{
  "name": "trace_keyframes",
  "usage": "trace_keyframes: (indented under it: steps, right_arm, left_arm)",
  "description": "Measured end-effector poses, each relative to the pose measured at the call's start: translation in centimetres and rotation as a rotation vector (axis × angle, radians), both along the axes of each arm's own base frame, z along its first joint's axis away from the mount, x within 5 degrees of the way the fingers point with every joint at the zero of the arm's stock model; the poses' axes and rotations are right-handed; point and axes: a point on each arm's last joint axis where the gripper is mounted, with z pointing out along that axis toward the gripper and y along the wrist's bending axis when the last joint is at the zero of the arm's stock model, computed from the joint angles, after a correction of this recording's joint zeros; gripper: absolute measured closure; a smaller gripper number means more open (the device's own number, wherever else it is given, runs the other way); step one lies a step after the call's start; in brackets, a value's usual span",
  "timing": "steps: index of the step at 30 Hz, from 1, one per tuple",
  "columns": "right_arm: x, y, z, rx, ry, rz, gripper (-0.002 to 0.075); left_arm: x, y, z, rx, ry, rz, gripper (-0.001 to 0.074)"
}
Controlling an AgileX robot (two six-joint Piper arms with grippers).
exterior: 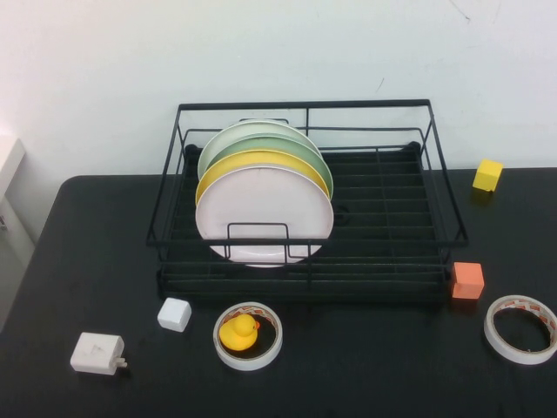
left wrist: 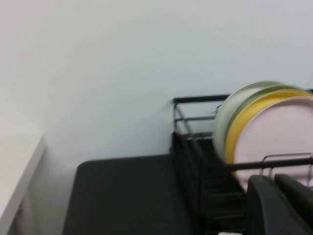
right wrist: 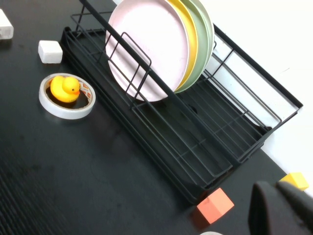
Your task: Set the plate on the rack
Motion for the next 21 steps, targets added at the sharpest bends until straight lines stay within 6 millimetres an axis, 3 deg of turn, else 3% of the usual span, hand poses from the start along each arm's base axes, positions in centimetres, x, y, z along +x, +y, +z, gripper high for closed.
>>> trace_keyframes:
  steps: [15,21]
  right_arm:
    - [0.00,0.00,0.00,0.000,0.000,0.000,0.0727]
    - [0.00,0.00,0.00,0.000,0.000,0.001,0.0727]
  left_arm:
    - [-0.28,0.50,-0.49,0.022,-0.025,0.061,0.0735]
    - [-0.31,0.33,-0.18,-0.121,-0.042,0.036,0.0735]
